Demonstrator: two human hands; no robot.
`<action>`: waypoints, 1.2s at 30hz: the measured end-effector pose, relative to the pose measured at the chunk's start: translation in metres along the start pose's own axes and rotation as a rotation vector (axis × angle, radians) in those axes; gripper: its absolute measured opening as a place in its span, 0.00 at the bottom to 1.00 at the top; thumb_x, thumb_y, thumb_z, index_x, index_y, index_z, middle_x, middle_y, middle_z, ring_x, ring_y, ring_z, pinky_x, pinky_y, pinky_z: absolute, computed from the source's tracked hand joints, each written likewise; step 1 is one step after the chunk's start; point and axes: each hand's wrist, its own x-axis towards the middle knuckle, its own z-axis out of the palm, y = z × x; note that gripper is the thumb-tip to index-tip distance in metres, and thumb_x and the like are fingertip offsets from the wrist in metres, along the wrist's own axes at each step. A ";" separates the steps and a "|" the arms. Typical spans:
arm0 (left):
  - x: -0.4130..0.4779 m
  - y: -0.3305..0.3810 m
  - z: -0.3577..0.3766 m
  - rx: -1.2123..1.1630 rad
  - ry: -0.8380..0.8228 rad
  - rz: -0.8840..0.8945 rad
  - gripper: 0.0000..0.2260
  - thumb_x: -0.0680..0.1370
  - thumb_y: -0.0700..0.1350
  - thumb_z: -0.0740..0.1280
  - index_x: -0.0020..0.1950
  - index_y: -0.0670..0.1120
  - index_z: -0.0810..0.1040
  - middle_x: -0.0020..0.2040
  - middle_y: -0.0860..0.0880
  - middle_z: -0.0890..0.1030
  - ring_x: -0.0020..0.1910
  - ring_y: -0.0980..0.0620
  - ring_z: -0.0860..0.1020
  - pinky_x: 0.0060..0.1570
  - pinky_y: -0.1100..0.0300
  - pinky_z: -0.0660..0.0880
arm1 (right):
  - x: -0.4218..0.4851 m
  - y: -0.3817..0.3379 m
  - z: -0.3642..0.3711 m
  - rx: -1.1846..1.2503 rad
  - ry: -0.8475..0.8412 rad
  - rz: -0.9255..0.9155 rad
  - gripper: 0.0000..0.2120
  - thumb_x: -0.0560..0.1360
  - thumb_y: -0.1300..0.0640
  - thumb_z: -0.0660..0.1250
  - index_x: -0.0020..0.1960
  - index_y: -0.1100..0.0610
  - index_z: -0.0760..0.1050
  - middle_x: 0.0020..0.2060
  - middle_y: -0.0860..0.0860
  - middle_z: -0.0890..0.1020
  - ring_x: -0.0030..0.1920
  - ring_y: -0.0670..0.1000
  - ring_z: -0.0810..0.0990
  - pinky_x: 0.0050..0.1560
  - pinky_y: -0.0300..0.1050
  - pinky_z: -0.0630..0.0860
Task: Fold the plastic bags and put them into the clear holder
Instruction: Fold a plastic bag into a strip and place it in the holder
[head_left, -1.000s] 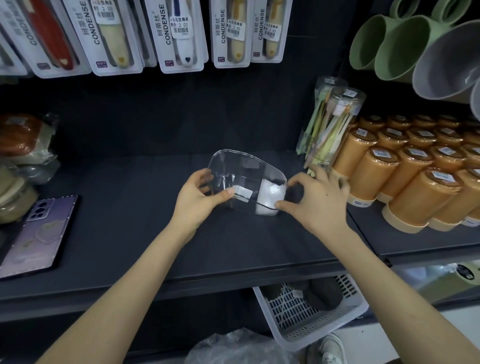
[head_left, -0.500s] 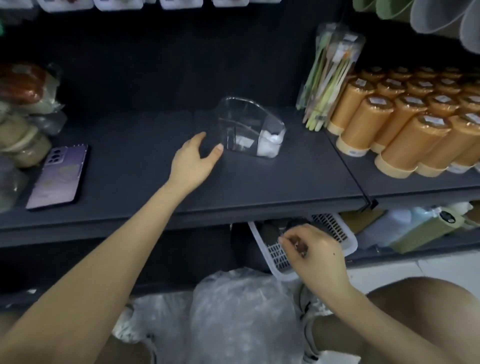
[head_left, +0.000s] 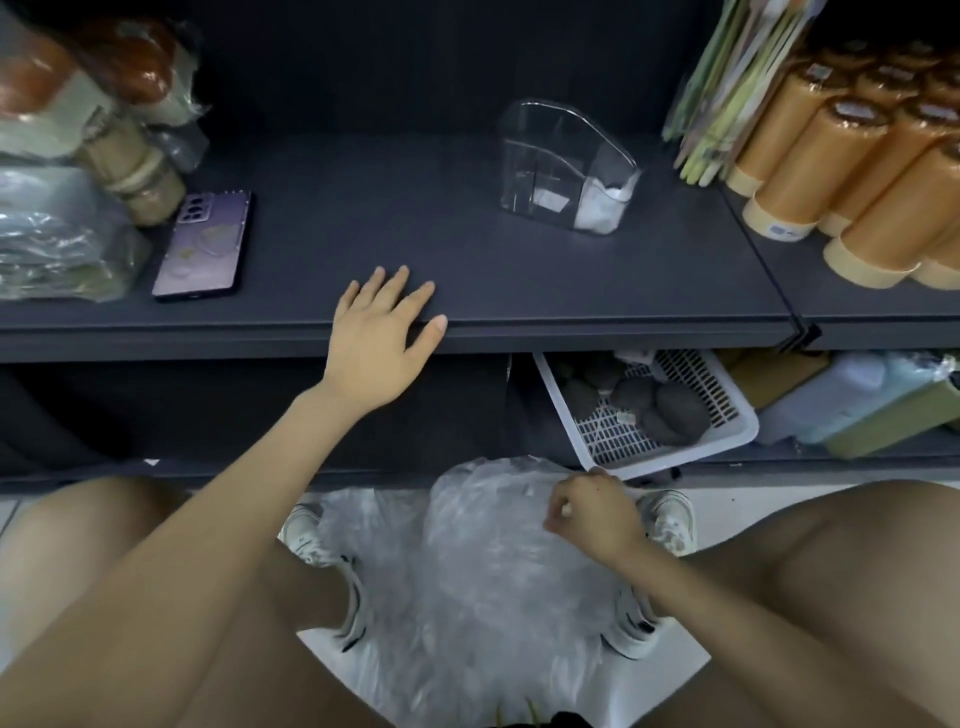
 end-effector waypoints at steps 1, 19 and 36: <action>-0.003 0.005 -0.003 -0.076 0.036 0.004 0.31 0.76 0.62 0.49 0.69 0.44 0.74 0.71 0.40 0.70 0.73 0.39 0.64 0.72 0.48 0.56 | -0.003 -0.001 -0.015 0.094 0.019 0.008 0.02 0.71 0.51 0.71 0.40 0.48 0.81 0.44 0.46 0.83 0.51 0.49 0.78 0.52 0.43 0.73; -0.042 0.039 -0.084 -1.219 -0.002 -0.219 0.09 0.73 0.47 0.67 0.41 0.44 0.82 0.33 0.51 0.81 0.31 0.56 0.76 0.32 0.64 0.72 | -0.007 -0.018 -0.221 1.273 0.128 0.018 0.15 0.66 0.51 0.72 0.31 0.59 0.70 0.23 0.53 0.70 0.25 0.49 0.66 0.25 0.36 0.67; -0.038 0.104 -0.110 -0.404 0.285 0.044 0.30 0.69 0.71 0.61 0.60 0.52 0.76 0.53 0.58 0.73 0.54 0.59 0.72 0.52 0.71 0.67 | 0.005 -0.069 -0.264 1.270 0.533 -0.020 0.23 0.75 0.47 0.69 0.29 0.58 0.66 0.20 0.50 0.73 0.22 0.45 0.69 0.26 0.36 0.68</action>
